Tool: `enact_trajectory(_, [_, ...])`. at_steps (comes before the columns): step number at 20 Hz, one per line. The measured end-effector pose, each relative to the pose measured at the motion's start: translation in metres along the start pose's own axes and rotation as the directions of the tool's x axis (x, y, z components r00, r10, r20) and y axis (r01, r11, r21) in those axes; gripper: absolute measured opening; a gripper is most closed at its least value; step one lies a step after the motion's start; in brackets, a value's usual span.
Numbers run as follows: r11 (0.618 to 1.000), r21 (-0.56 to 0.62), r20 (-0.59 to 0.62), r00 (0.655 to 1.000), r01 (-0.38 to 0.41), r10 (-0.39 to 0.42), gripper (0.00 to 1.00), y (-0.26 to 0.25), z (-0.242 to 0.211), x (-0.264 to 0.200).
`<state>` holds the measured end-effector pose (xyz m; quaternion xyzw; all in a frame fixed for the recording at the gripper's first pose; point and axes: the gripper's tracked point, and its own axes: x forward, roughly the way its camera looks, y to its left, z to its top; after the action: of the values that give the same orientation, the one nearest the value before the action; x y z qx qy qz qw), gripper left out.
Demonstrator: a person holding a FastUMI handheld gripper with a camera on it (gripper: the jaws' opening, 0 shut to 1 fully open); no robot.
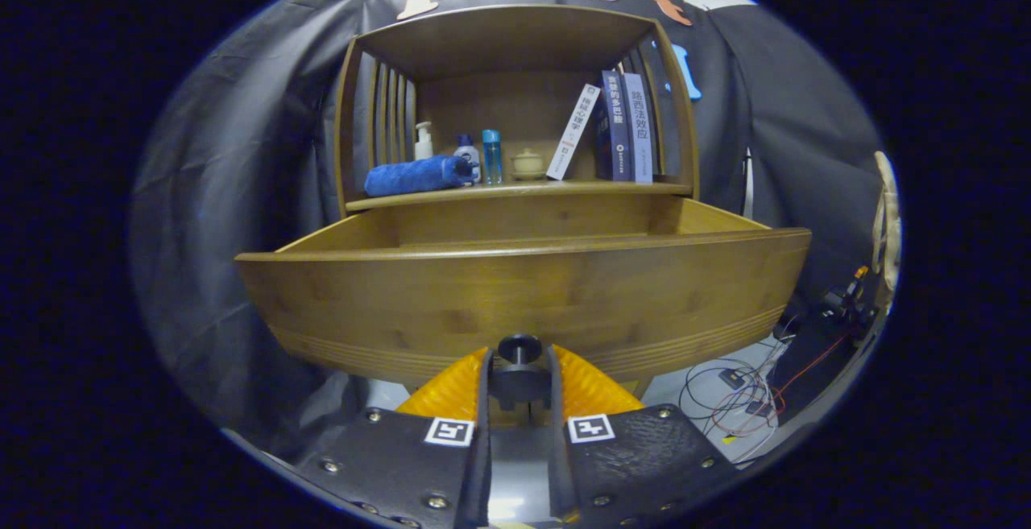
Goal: Pull open the drawer, take out the items inside it, and place them on the countertop above the cabinet.
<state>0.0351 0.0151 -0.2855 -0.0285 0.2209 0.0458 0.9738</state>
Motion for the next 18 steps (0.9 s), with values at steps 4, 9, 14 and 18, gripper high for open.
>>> enact_trajectory(4, [0.998,0.068,0.03,0.999,-0.015,0.013,0.47,0.001,0.026,-0.016])
enact_trajectory(9, [1.0,0.028,0.107,0.994,0.004,-0.007,0.91,0.002,0.09,-0.027])
enact_trajectory(14, [0.995,-0.102,0.065,0.998,0.011,-0.004,0.92,0.005,0.12,0.013])
enact_trajectory(18, [0.995,-0.1,-0.085,0.996,-0.009,0.0,0.92,0.014,0.114,0.059])
